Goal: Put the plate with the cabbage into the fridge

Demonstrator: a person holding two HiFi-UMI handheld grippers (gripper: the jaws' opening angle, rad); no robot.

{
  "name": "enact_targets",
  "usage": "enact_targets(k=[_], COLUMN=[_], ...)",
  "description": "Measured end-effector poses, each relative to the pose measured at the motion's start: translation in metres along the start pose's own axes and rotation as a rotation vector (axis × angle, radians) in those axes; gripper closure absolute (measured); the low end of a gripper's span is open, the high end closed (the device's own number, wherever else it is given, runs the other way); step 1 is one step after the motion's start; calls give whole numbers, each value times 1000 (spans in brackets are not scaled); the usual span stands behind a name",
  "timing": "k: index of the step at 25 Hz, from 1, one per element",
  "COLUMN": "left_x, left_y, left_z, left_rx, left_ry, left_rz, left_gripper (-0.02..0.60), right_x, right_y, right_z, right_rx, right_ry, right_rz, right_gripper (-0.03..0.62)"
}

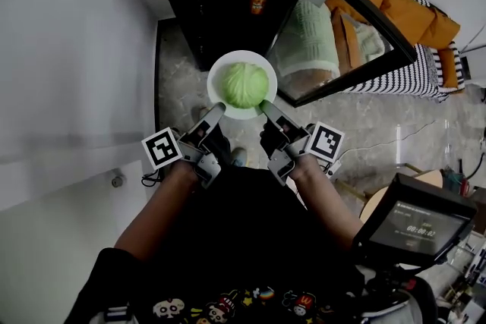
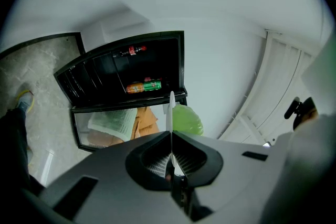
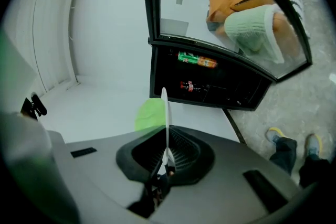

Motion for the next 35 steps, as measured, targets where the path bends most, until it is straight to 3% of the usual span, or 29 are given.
enact_targets(k=[35], left_x=[3], left_y=[2], left_z=[-1], left_rx=[-20], left_ry=[30], left_rz=[-15], left_gripper=[569], right_x=[0], right_y=[-2], right_z=[4], right_rx=[37], right_ry=[-15], right_rz=[25], right_gripper=[572])
Point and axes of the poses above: the fingertips, and each gripper's own axes: x forward along the fingers, z to its right, y out of its top, the point moved 10 cm from there along -x, backward along the fingers, and after that the axes turned 4 degrees about x, right-handed, at the moved point
